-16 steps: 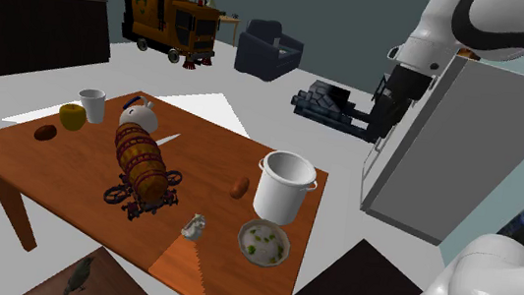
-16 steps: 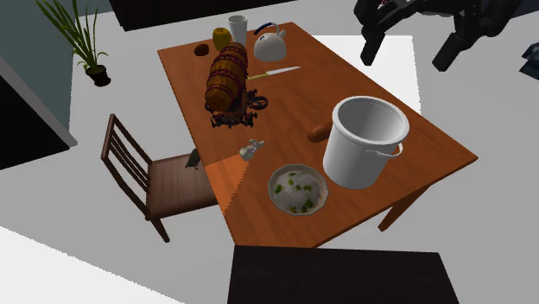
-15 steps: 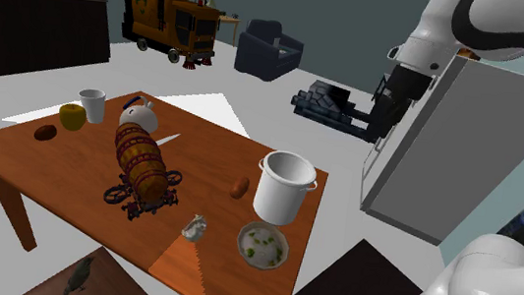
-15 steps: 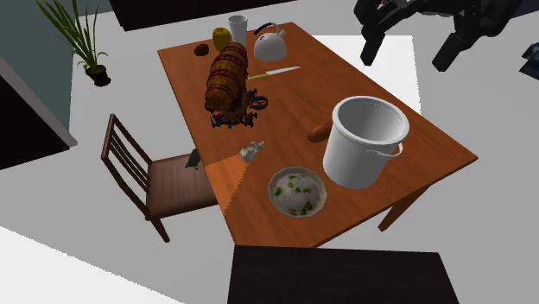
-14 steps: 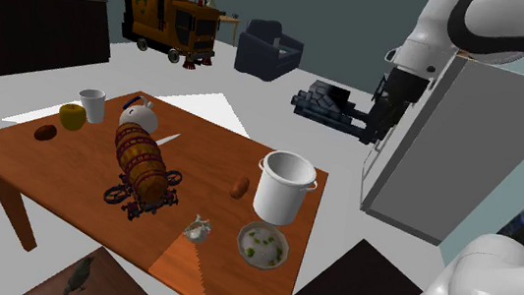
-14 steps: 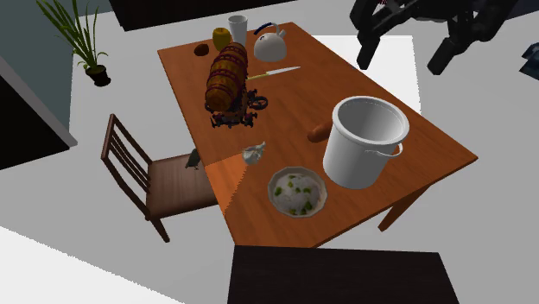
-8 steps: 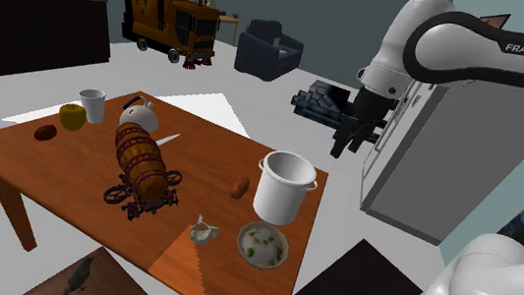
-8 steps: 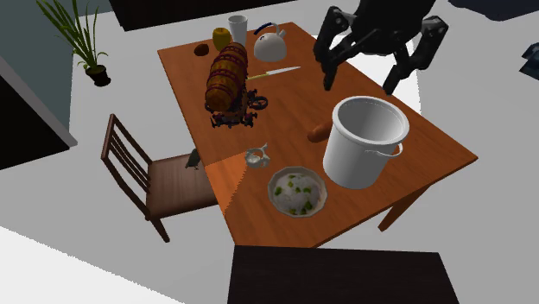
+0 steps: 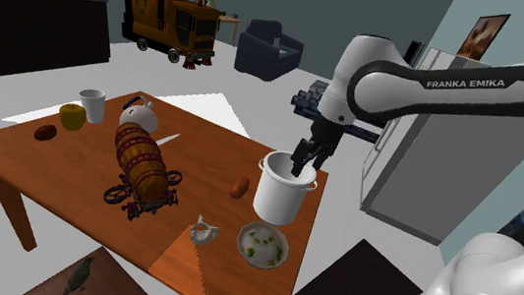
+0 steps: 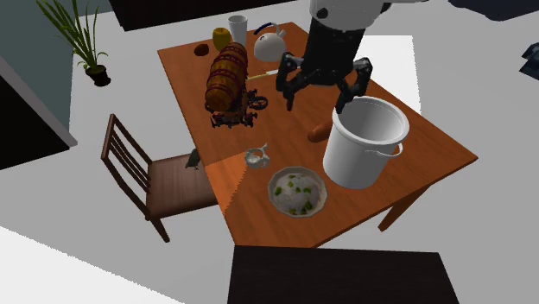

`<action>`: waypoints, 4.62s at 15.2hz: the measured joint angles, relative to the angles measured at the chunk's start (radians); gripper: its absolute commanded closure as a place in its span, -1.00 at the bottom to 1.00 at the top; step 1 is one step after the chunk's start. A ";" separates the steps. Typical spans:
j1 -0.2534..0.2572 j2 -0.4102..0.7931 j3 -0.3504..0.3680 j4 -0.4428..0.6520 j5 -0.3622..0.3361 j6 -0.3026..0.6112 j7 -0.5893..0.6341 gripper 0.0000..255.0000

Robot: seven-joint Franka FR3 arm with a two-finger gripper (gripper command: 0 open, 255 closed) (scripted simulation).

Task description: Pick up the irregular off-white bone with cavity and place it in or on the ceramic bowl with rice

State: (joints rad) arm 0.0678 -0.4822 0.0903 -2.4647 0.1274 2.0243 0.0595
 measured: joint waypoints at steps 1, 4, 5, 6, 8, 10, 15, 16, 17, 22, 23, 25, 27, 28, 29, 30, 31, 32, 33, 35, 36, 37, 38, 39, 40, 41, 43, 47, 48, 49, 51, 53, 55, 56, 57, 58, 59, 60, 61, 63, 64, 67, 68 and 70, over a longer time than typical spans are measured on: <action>0.002 0.025 0.009 -0.003 0.002 0.031 0.010 -1.00; 0.010 0.129 0.041 -0.002 0.003 0.141 0.045 -1.00; 0.010 0.165 0.048 -0.001 0.001 0.177 0.053 -1.00; 0.011 0.197 0.055 0.002 -0.002 0.209 0.063 -1.00; 0.013 0.271 0.074 0.026 -0.012 0.265 0.091 -1.00; 0.014 0.341 0.086 0.042 -0.026 0.321 0.115 -1.00; 0.027 0.546 0.111 0.123 -0.090 0.453 0.205 -1.00; 0.031 0.581 0.111 0.143 -0.105 0.468 0.222 -1.00; 0.038 0.627 0.111 0.167 -0.123 0.491 0.243 -1.00; 0.081 0.818 0.091 0.287 -0.201 0.565 0.332 -1.00; 0.092 0.857 0.084 0.319 -0.214 0.574 0.348 -1.00; 0.118 0.938 0.070 0.384 -0.239 0.591 0.380 -1.00; 0.141 1.009 0.056 0.444 -0.257 0.604 0.407 -1.00; 0.150 1.050 0.049 0.483 -0.264 0.607 0.415 -1.00; 0.162 1.091 0.042 0.527 -0.270 0.605 0.425 -1.00; 0.174 1.135 0.035 0.564 -0.277 0.613 0.436 -1.00; 0.181 1.159 0.030 0.588 -0.280 0.613 0.441 -1.00; 0.183 1.179 0.027 0.604 -0.282 0.618 0.443 -1.00; 0.187 1.197 0.024 0.617 -0.284 0.623 0.446 -1.00; 0.189 1.225 0.020 0.634 -0.287 0.635 0.446 -1.00; 0.192 1.239 0.018 0.641 -0.289 0.641 0.449 -1.00; 0.194 1.254 0.016 0.651 -0.290 0.647 0.450 -1.00; 0.197 1.268 0.014 0.661 -0.291 0.651 0.452 -1.00; 0.197 1.276 0.013 0.663 -0.292 0.657 0.452 -1.00; 0.197 1.281 0.012 0.666 -0.292 0.659 0.452 -1.00; 0.197 1.283 0.012 0.667 -0.293 0.660 0.451 -1.00; 0.197 1.285 0.012 0.667 -0.293 0.661 0.452 -1.00; 0.197 1.285 0.012 0.667 -0.293 0.662 0.452 1.00; 0.197 1.285 0.012 0.667 -0.293 0.662 0.452 1.00; 0.197 1.285 0.012 0.667 -0.293 0.662 0.452 1.00; 0.197 1.285 0.012 0.667 -0.293 0.662 0.452 1.00; 0.197 1.285 0.012 0.667 -0.293 0.662 0.452 1.00; 0.197 1.285 0.012 0.667 -0.293 0.662 0.452 1.00; 0.197 1.285 0.012 0.667 -0.293 0.662 0.452 -1.00; 0.197 1.285 0.012 0.667 -0.293 0.662 0.452 -1.00; 0.206 1.304 0.014 0.713 -0.332 0.608 0.401 -1.00; 0.207 1.304 0.015 0.714 -0.340 0.573 0.367 -1.00; 0.207 1.303 0.013 0.712 -0.334 0.591 0.382 -1.00; 0.220 1.287 0.007 0.680 -0.376 0.623 0.341 -1.00; 0.219 1.287 0.008 0.679 -0.388 0.624 0.325 -1.00; 0.267 1.272 -0.032 0.650 -0.425 0.645 0.316 -1.00; 0.473 1.237 -0.209 0.537 -0.721 0.758 0.280 -1.00; 0.493 1.245 -0.228 0.535 -0.754 0.774 0.279 -1.00; 0.506 1.267 -0.247 0.542 -0.781 0.794 0.279 -1.00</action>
State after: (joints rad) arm 0.5735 0.7849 -0.1564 -1.9226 -0.6535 2.8181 0.3381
